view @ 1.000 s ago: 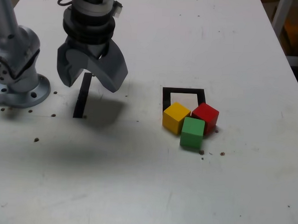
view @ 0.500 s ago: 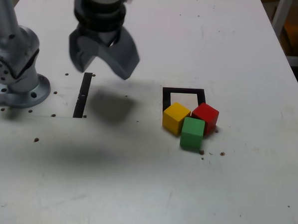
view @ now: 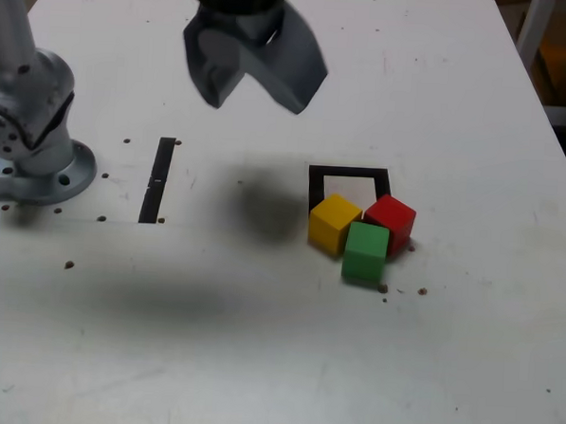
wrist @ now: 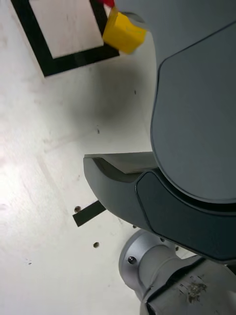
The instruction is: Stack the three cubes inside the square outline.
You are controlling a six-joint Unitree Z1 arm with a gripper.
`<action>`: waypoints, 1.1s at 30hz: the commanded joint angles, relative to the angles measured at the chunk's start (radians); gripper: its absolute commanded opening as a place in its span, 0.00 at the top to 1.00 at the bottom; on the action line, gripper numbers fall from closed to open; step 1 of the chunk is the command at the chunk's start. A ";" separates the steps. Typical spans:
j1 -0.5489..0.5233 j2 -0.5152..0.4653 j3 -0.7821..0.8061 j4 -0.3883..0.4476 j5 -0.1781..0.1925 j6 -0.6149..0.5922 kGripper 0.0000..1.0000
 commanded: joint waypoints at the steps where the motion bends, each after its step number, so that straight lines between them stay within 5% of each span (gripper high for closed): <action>1: -0.002 0.007 -0.039 0.016 -0.002 0.012 0.03; 6: -0.013 0.084 -0.193 0.119 -0.034 0.052 0.05; 16: -0.051 0.296 -0.522 0.272 0.001 0.152 0.05; 33: -0.106 0.513 -0.698 0.296 0.020 0.174 0.05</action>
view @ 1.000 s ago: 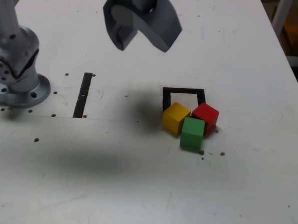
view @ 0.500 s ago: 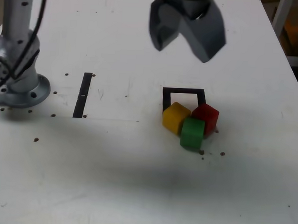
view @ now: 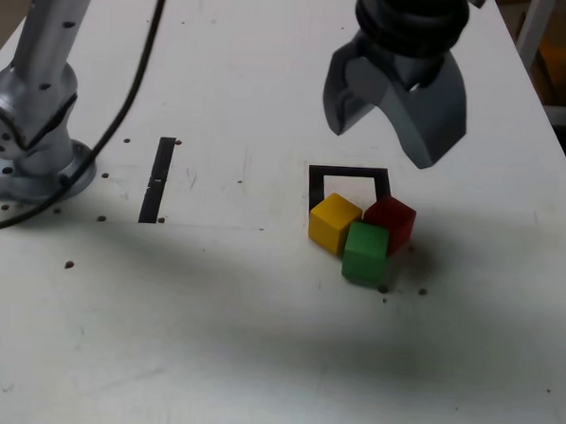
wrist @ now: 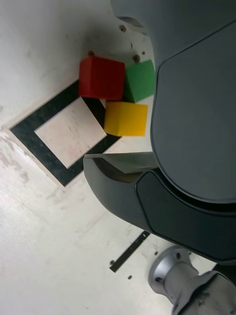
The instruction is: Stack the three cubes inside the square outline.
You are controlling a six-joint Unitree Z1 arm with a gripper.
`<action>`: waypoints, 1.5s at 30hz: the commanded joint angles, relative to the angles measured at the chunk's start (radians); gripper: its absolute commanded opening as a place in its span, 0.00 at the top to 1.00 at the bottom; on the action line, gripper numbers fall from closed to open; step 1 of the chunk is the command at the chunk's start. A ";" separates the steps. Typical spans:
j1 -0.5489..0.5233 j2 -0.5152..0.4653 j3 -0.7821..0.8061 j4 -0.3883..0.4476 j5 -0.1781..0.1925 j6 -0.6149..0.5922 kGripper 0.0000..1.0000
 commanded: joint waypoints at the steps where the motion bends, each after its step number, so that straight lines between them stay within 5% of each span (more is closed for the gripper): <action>1: -0.004 0.027 -0.015 0.001 0.013 0.005 0.05; 17: -0.006 0.166 -0.066 -0.013 0.024 0.034 0.07; 45: -0.047 0.188 0.038 -0.114 0.027 -0.038 0.03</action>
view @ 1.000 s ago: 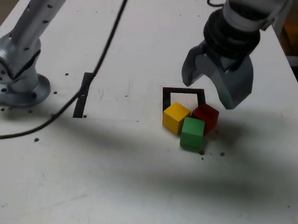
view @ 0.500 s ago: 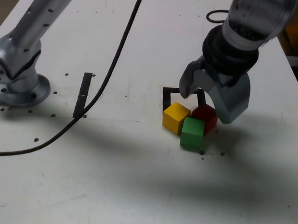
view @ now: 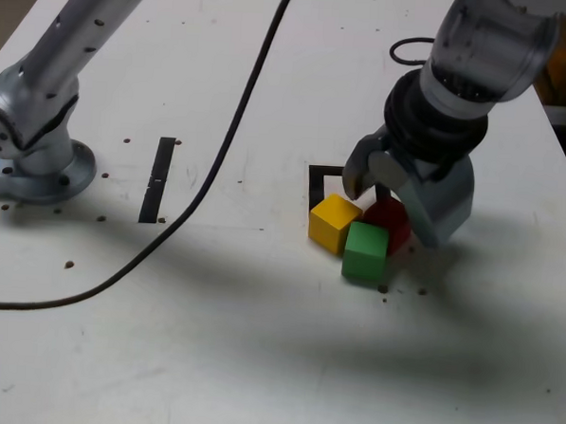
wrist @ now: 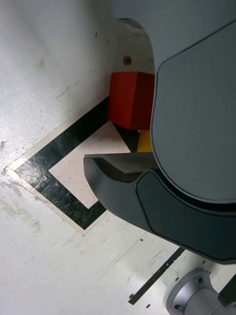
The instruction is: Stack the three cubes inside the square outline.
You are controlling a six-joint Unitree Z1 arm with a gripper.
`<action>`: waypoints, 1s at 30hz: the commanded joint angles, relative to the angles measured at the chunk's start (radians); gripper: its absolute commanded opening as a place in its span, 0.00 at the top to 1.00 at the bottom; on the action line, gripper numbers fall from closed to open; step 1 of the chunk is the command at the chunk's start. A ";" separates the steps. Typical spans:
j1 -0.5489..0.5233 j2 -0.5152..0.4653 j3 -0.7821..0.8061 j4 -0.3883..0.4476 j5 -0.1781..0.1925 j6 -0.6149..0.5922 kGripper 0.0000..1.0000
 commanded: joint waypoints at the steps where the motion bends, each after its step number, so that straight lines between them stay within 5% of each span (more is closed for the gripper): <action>1: -0.001 0.002 0.008 -0.002 -0.005 0.001 0.03; 30: -0.035 0.025 -0.009 -0.006 0.024 0.003 0.46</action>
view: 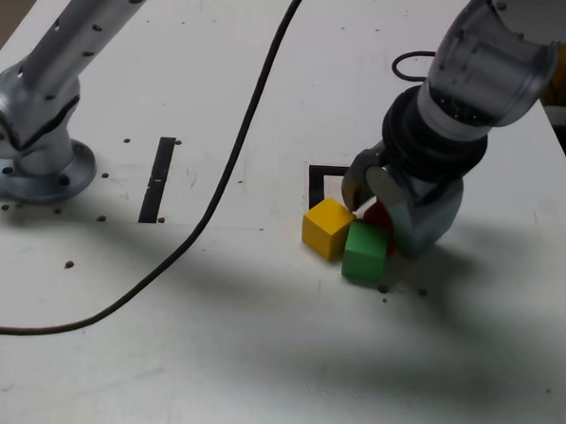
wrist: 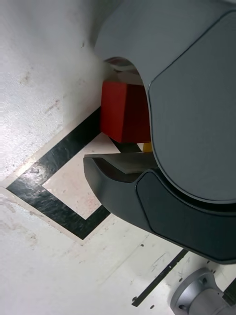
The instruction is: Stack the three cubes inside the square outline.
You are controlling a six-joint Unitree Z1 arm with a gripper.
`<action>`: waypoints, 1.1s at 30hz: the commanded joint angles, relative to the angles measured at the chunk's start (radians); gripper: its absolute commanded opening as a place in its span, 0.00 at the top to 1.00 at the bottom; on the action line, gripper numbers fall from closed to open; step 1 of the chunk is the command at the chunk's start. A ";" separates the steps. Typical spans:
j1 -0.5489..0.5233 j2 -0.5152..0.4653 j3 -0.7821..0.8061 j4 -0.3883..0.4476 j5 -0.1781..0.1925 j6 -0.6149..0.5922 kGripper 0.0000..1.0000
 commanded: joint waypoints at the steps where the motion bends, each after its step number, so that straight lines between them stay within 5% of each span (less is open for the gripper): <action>1: 0.007 0.008 -0.005 0.000 0.002 0.001 0.47; 17: 0.016 0.010 -0.085 0.099 0.019 -0.022 0.69; 30: 0.095 -0.021 -0.064 0.138 0.052 -0.289 0.69; 33: 0.110 -0.054 -0.008 0.129 0.033 -0.371 0.69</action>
